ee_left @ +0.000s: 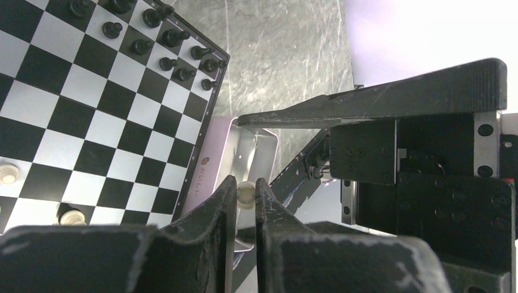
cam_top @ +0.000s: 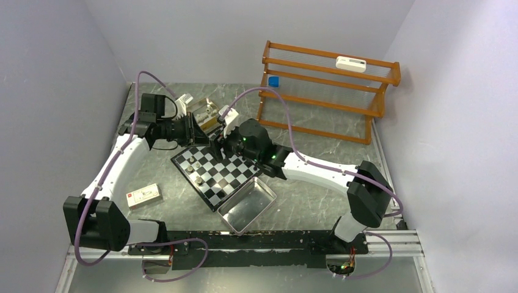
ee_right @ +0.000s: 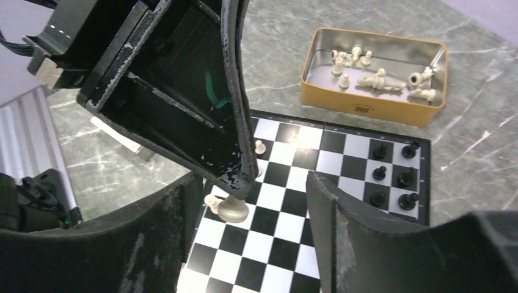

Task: Set up the chess pieces on the board
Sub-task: Place the chess piece on the chessboard.

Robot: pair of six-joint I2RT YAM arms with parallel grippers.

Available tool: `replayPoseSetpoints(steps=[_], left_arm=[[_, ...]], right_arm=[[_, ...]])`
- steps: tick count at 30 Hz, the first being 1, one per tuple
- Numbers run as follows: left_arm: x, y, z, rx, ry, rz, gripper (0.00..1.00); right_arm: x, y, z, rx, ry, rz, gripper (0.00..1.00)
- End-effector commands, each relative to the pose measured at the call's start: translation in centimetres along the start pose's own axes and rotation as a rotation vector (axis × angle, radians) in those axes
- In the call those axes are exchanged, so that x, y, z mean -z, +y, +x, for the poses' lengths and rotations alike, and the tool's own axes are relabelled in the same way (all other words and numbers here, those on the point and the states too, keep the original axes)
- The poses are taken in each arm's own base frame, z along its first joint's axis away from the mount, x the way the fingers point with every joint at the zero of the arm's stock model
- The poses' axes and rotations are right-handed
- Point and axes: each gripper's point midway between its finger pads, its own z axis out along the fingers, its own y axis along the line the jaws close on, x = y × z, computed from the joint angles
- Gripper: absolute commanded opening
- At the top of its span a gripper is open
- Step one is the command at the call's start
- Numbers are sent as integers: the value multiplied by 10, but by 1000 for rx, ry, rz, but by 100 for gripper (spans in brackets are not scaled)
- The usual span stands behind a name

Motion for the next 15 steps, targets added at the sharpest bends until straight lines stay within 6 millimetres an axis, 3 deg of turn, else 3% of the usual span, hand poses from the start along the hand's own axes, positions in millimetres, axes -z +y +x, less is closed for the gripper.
replayPoseSetpoints(steps=[1,15], left_arm=[[1,-11,1,-35,44,8,15],[-4,-9,12,-42,108,-3,14]], right_arm=[[3,-6,-13,83,-42,27,62],[8,-19,2,168,-2,75,48]])
